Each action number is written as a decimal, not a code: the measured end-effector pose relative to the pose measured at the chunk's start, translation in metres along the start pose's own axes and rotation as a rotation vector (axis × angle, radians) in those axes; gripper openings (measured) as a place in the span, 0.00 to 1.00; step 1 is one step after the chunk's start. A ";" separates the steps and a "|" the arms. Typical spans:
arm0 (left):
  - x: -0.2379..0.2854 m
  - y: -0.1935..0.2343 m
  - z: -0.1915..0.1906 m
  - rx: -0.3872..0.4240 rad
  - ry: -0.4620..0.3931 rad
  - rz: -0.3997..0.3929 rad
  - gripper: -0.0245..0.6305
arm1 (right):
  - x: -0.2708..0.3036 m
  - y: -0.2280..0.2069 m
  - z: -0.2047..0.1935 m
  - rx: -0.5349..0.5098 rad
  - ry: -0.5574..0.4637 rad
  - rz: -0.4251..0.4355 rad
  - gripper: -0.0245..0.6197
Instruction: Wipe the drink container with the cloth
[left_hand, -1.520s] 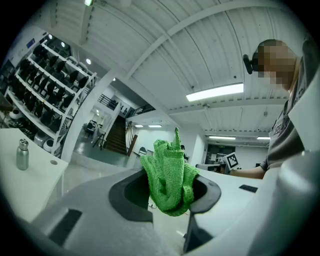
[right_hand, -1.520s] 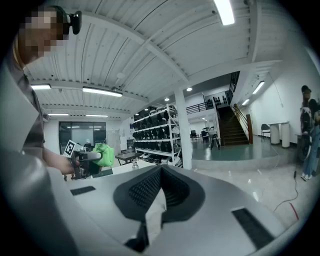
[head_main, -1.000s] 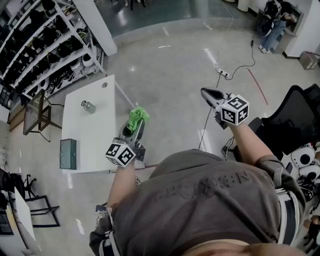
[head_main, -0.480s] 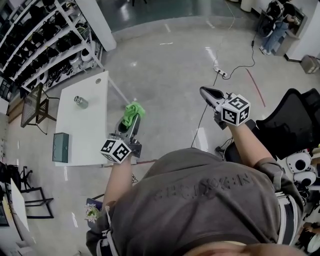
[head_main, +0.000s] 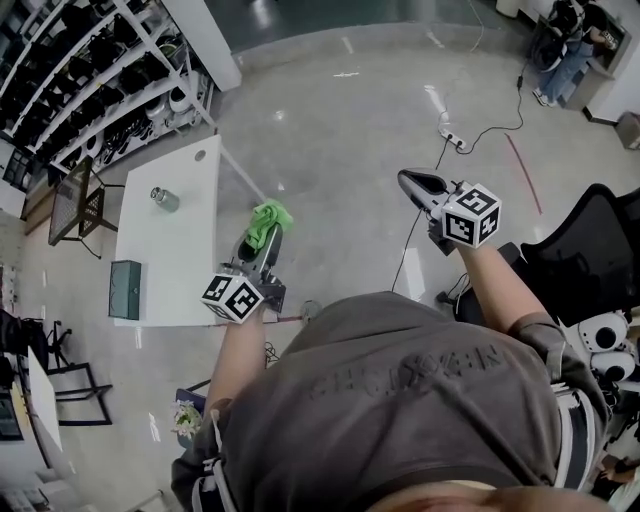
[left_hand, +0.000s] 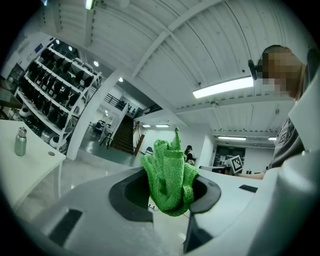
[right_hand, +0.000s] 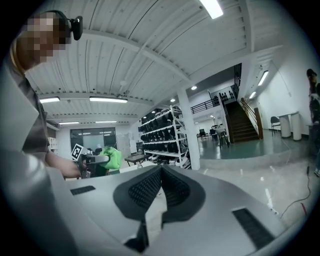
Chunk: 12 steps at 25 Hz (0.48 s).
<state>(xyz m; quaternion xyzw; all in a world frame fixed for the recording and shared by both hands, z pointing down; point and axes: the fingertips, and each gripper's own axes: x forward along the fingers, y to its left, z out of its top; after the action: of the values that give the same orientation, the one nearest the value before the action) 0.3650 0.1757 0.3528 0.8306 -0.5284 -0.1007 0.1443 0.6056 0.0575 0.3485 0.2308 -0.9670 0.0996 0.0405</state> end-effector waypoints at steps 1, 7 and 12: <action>0.002 0.008 0.003 -0.001 -0.003 0.000 0.23 | 0.009 -0.001 0.000 -0.001 0.003 0.003 0.03; 0.022 0.084 0.010 -0.010 0.013 -0.040 0.23 | 0.085 -0.009 0.003 -0.008 0.021 -0.010 0.03; 0.055 0.187 0.039 -0.005 0.021 -0.109 0.23 | 0.187 -0.024 0.016 -0.012 0.016 -0.064 0.03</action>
<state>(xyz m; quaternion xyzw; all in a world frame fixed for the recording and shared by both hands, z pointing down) 0.2164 0.0460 0.3801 0.8587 -0.4806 -0.1010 0.1462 0.4495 -0.0482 0.3607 0.2607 -0.9594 0.0943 0.0527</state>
